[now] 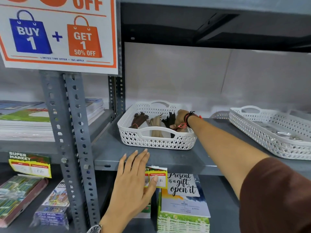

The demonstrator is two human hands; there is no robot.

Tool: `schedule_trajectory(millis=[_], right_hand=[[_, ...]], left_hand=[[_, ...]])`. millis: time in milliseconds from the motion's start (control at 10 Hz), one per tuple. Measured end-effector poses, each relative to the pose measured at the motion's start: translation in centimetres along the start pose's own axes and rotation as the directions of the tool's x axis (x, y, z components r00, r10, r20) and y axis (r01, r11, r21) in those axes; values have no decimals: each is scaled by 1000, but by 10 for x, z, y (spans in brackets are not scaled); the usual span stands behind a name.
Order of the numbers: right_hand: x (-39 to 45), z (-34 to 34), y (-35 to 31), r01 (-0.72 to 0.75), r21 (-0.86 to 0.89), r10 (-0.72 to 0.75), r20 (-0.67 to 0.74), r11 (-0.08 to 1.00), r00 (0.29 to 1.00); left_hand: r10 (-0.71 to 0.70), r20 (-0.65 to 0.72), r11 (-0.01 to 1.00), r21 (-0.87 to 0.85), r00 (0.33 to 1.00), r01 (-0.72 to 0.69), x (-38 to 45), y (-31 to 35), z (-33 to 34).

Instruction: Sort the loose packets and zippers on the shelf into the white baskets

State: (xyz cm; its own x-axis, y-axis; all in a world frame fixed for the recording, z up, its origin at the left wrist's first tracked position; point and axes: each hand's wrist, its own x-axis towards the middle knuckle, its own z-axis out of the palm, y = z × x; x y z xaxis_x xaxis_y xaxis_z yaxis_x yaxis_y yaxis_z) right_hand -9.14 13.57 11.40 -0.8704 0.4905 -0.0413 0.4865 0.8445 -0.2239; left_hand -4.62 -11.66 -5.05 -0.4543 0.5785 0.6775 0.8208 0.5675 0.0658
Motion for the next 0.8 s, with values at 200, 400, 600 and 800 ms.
schedule_trajectory(millis=[200, 400, 600, 800], right_hand=[[5, -3, -14, 111, -186, -146, -185, 976, 972], [1, 0, -54, 342, -197, -302, 206, 919, 931], [6, 13, -53, 370, -346, -223, 396, 862, 891], [5, 4, -42, 376, -279, -374, 61, 884, 925]], left_hand=[[-27, 35, 1000, 3, 999, 27, 1, 1, -2], [-32, 55, 999, 2, 998, 32, 2, 1, -4], [-28, 56, 1000, 11, 998, 27, 0, 0, -4], [6, 39, 999, 40, 999, -8, 0, -1, -4]])
